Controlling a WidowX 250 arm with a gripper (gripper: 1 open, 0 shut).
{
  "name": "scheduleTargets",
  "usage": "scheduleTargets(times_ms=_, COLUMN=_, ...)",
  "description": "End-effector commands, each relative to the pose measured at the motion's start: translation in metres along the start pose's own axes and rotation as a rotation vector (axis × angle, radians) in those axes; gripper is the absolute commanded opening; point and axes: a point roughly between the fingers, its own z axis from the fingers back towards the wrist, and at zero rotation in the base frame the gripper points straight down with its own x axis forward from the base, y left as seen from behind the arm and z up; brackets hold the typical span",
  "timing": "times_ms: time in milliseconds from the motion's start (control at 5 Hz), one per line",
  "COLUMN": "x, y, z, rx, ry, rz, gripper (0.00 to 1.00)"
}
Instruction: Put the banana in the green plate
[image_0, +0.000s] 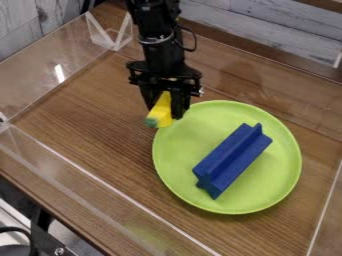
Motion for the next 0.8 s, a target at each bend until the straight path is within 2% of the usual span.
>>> scheduleTargets(times_ms=0, x=0.0057, y=-0.0045, z=0.0135, rx=0.006, ry=-0.064, rz=-0.023, gripper=0.0)
scheduleTargets(times_ms=600, x=0.0087, y=-0.0037, z=0.0083, rx=0.008, ry=-0.084, rz=-0.032, gripper=0.0)
